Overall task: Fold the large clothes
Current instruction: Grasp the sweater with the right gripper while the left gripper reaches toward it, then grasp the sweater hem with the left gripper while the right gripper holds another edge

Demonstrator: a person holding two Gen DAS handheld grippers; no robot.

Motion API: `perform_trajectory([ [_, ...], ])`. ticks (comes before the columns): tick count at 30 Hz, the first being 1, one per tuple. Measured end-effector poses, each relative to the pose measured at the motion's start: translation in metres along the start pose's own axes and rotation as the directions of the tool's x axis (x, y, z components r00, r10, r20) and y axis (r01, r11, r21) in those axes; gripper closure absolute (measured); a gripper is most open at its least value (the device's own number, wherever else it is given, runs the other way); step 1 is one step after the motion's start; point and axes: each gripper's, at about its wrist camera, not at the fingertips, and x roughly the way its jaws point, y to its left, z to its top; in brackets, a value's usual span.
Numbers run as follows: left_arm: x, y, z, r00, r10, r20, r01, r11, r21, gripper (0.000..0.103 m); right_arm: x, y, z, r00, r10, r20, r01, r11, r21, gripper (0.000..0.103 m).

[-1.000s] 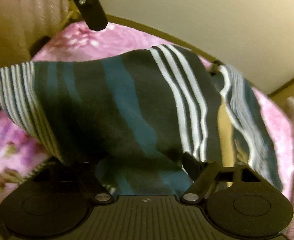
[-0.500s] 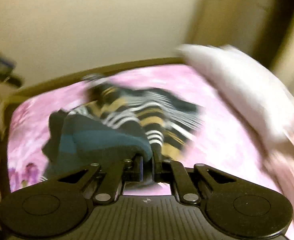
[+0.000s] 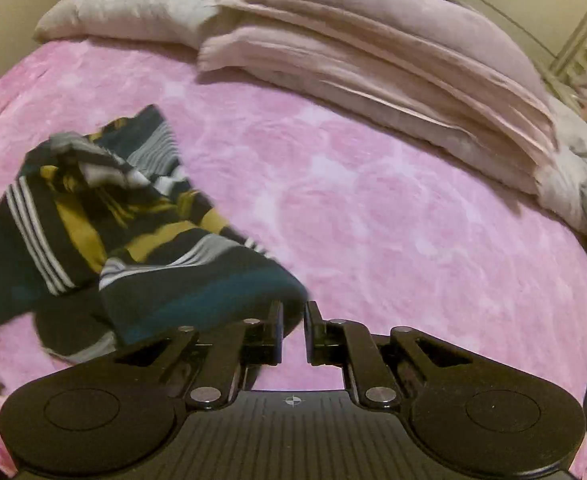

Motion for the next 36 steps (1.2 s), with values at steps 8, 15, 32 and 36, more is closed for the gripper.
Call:
perform_trajectory([
  [8, 0.066, -0.06, 0.011, 0.996, -0.047, -0.071, 0.064, 0.964, 0.257, 0.007, 0.012, 0.021, -0.016, 0.993, 0.118, -0.008, -0.118, 0.991, -0.059, 0.053],
  [15, 0.1, -0.03, 0.038, 0.998, -0.031, -0.057, 0.049, 0.93, 0.364, 0.01, 0.035, 0.138, 0.008, 0.967, 0.254, 0.027, -0.237, 0.931, -0.276, 0.046],
  [32, 0.118, 0.06, 0.059, 0.999, -0.036, -0.039, 0.049, 0.918, 0.394, 0.01, 0.128, 0.181, 0.107, 0.967, 0.243, 0.073, -0.241, 0.97, -0.037, 0.099],
  [36, 0.112, 0.049, 0.074, 0.996, -0.085, -0.02, 0.086, 0.907, 0.413, 0.01, 0.082, 0.128, 0.079, 0.98, 0.169, 0.105, -0.174, 0.984, 0.042, 0.1],
])
